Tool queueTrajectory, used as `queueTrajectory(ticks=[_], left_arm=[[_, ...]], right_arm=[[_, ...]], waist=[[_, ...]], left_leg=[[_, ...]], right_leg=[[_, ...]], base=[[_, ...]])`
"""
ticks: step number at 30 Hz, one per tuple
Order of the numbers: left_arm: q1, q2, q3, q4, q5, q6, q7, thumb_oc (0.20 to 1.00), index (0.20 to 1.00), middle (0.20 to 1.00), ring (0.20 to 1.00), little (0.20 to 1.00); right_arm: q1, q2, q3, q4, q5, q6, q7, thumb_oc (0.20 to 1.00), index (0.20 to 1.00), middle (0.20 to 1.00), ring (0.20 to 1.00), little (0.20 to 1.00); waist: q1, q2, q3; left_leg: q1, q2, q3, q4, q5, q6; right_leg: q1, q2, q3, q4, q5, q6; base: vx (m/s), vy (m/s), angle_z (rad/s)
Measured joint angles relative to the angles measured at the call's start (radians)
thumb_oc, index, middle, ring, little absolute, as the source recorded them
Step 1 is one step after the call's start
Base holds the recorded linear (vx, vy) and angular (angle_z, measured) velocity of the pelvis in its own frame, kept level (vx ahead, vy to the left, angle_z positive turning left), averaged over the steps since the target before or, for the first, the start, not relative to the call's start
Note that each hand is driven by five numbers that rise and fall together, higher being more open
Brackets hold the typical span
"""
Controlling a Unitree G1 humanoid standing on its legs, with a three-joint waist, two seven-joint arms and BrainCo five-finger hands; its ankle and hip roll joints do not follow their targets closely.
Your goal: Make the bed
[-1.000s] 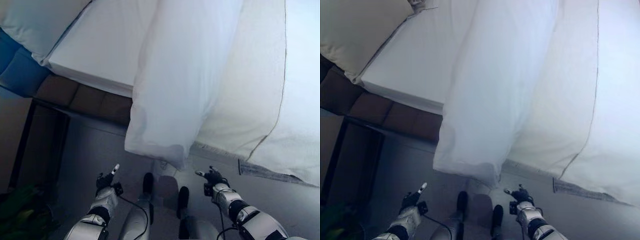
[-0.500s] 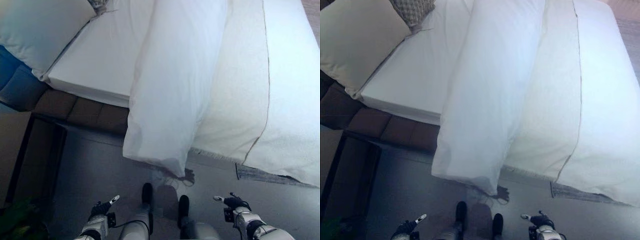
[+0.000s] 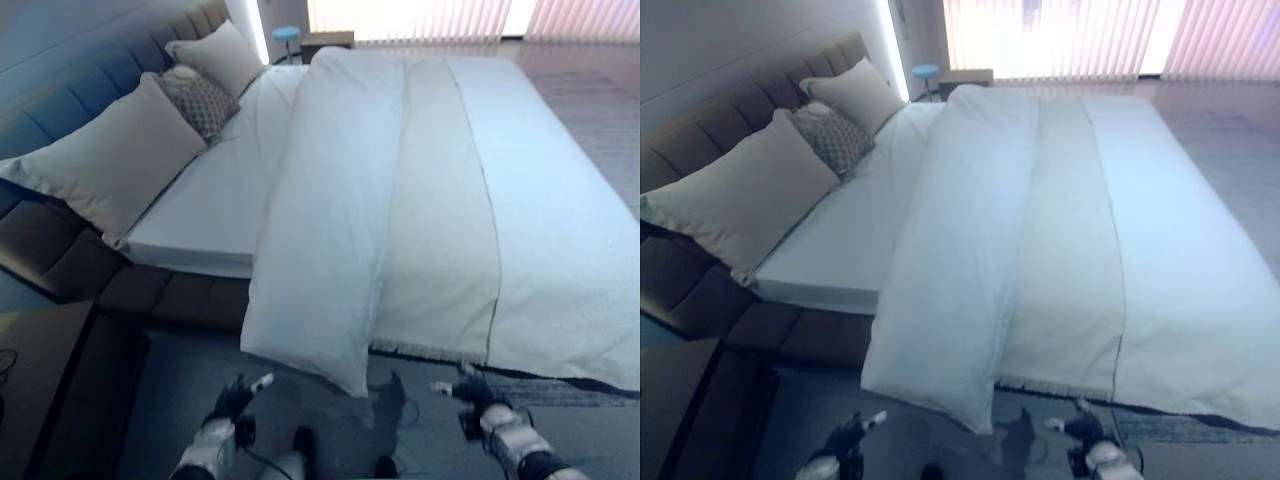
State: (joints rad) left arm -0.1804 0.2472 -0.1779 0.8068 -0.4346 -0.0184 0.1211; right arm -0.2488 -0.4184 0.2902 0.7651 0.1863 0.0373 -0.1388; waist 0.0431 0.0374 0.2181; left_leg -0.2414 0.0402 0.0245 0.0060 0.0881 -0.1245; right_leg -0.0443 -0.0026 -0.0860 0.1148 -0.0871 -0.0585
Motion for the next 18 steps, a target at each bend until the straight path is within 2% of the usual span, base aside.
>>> queueTrajectory(ticks=[2,3,5,6,7,8,9,10,12,13,14,15,16,17,18], left_arm=[[-0.015,0.023,0.002,-0.060,-0.045,-0.009,-0.006,1.000,1.000,1.000,1.000,1.000],[-0.016,0.033,0.001,-0.088,-0.057,-0.013,-0.007,1.000,1.000,1.000,1.000,1.000],[-0.024,0.058,0.002,-0.162,-0.105,-0.021,-0.017,1.000,1.000,1.000,1.000,1.000],[-0.026,0.063,0.002,-0.186,-0.121,-0.022,-0.021,1.000,1.000,1.000,1.000,1.000],[-0.028,0.069,0.003,-0.227,-0.148,-0.027,-0.034,1.000,1.000,1.000,1.000,1.000],[-0.036,0.073,0.002,-0.236,-0.153,-0.027,-0.039,1.000,1.000,1.000,1.000,1.000],[-0.064,0.084,0.003,-0.237,-0.192,-0.027,-0.042,1.000,1.000,1.000,1.000,1.000],[-0.081,0.083,0.000,-0.237,-0.213,-0.026,-0.045,1.000,1.000,1.000,1.000,1.000],[-0.179,0.092,-0.062,-0.243,-0.315,-0.027,-0.051,1.000,1.000,1.000,1.000,1.000],[-0.238,0.093,-0.094,-0.243,-0.340,-0.026,-0.064,1.000,1.000,1.000,1.000,1.000],[-0.274,0.079,-0.098,-0.253,-0.360,-0.025,-0.074,1.000,1.000,1.000,1.000,1.000],[-0.311,0.094,-0.133,-0.257,-0.407,-0.028,-0.081,1.000,1.000,1.000,1.000,1.000],[-0.339,0.089,-0.137,-0.270,-0.430,-0.025,-0.091,1.000,1.000,1.000,1.000,1.000],[-0.411,0.118,-0.156,-0.281,-0.503,-0.034,-0.101,1.000,1.000,1.000,1.000,1.000],[-0.449,0.133,-0.157,-0.281,-0.528,-0.035,-0.108,1.000,1.000,1.000,1.000,1.000]], right_arm=[[-0.059,-0.007,-0.001,-0.045,0.002,-0.007,0.004,1.000,1.000,1.000,1.000,1.000],[-0.070,-0.008,-0.004,-0.069,0.002,-0.014,0.008,1.000,1.000,1.000,1.000,1.000],[-0.095,-0.005,-0.002,-0.161,0.030,-0.020,0.038,1.000,1.000,1.000,1.000,1.000],[-0.093,-0.006,-0.001,-0.197,0.042,-0.022,0.049,1.000,1.000,1.000,1.000,1.000],[-0.088,-0.007,-0.003,-0.264,0.067,-0.026,0.065,1.000,1.000,1.000,1.000,1.000],[-0.090,-0.003,-0.002,-0.277,0.073,-0.031,0.069,1.000,1.000,1.000,1.000,1.000],[-0.092,0.022,0.001,-0.293,0.106,-0.031,0.072,1.000,1.000,1.000,1.000,1.000],[-0.089,0.030,0.000,-0.307,0.124,-0.032,0.074,1.000,1.000,1.000,1.000,1.000],[-0.151,0.046,0.039,-0.340,0.201,-0.032,0.070,1.000,1.000,1.000,1.000,1.000],[-0.185,0.069,0.052,-0.342,0.225,-0.034,0.077,1.000,1.000,1.000,1.000,1.000],[-0.196,0.085,0.066,-0.342,0.242,-0.033,0.075,1.000,1.000,1.000,1.000,1.000],[-0.245,0.094,0.091,-0.327,0.277,-0.034,0.073,1.000,1.000,1.000,1.000,1.000],[-0.275,0.096,0.104,-0.330,0.295,-0.035,0.074,1.000,1.000,1.000,1.000,1.000],[-0.380,0.096,0.137,-0.324,0.355,-0.043,0.069,1.000,1.000,1.000,1.000,1.000],[-0.428,0.100,0.143,-0.323,0.380,-0.054,0.068,1.000,1.000,1.000,1.000,1.000]], waist=[[0.031,0.008,0.001],[0.030,0.006,0.000],[0.058,0.008,-0.002],[0.058,0.011,-0.004],[0.056,0.015,-0.014],[0.058,0.008,-0.012],[0.056,-0.036,-0.018],[0.048,-0.044,-0.023],[0.031,-0.042,-0.014],[0.023,-0.044,-0.004],[0.022,-0.045,-0.003],[0.028,-0.055,0.002],[0.024,-0.055,0.008],[0.031,-0.045,0.043],[0.032,-0.054,0.072]], left_leg=[[-0.021,0.013,-0.005,-0.022,0.001,-0.005],[-0.026,0.013,-0.004,-0.020,0.002,-0.003],[-0.034,0.013,-0.001,0.016,0.015,0.014],[-0.034,0.012,-0.002,0.024,0.018,0.020],[-0.019,0.017,0.008,0.035,0.052,0.054],[-0.019,0.012,0.024,0.041,0.077,0.122],[-0.021,-0.019,0.057,0.049,0.062,0.142],[-0.027,-0.035,0.055,0.059,0.045,0.151],[-0.067,-0.049,0.056,0.095,0.022,0.178],[-0.067,-0.057,0.053,0.096,0.019,0.187],[-0.064,-0.059,0.053,0.102,0.007,0.201],[-0.062,-0.061,0.063,0.117,0.000,0.206],[-0.063,-0.059,0.061,0.117,-0.011,0.217],[-0.068,-0.045,0.073,0.110,-0.010,0.202],[-0.067,-0.045,0.082,0.115,-0.010,0.203]], right_leg=[[0.003,0.018,0.019,-0.012,0.000,0.002],[-0.003,0.019,0.027,-0.009,-0.001,0.004],[0.001,0.022,0.062,-0.006,-0.013,0.020],[-0.001,0.019,0.067,0.000,-0.024,0.030],[-0.011,0.014,0.076,0.029,-0.052,0.058],[-0.016,0.006,0.083,0.050,-0.068,0.071],[-0.046,-0.046,0.067,0.126,-0.106,0.099],[-0.061,-0.064,0.063,0.169,-0.117,0.112],[-0.226,-0.099,0.025,0.450,-0.110,0.122],[-0.264,-0.121,0.008,0.525,-0.122,0.134],[-0.264,-0.133,-0.001,0.510,-0.123,0.139],[-0.242,-0.190,-0.082,0.471,-0.115,0.133],[-0.253,-0.194,-0.083,0.450,-0.117,0.137],[-0.259,-0.193,-0.086,0.352,-0.111,0.150],[-0.264,-0.196,-0.087,0.310,-0.101,0.162]], base=[[0.27,0.154,-0.34],[0.29,0.209,-0.43],[0.28,0.202,-0.47],[0.30,0.245,-0.46],[0.17,0.155,-0.37],[0.26,0.341,-0.37],[0.11,0.279,-0.14],[0.12,0.361,0.03],[0.07,0.199,0.20],[0.09,0.140,0.24],[0.17,0.222,0.12],[0.08,0.110,-0.08],[0.10,0.137,-0.26],[0.03,0.075,-0.25],[0.05,0.059,-0.32]])
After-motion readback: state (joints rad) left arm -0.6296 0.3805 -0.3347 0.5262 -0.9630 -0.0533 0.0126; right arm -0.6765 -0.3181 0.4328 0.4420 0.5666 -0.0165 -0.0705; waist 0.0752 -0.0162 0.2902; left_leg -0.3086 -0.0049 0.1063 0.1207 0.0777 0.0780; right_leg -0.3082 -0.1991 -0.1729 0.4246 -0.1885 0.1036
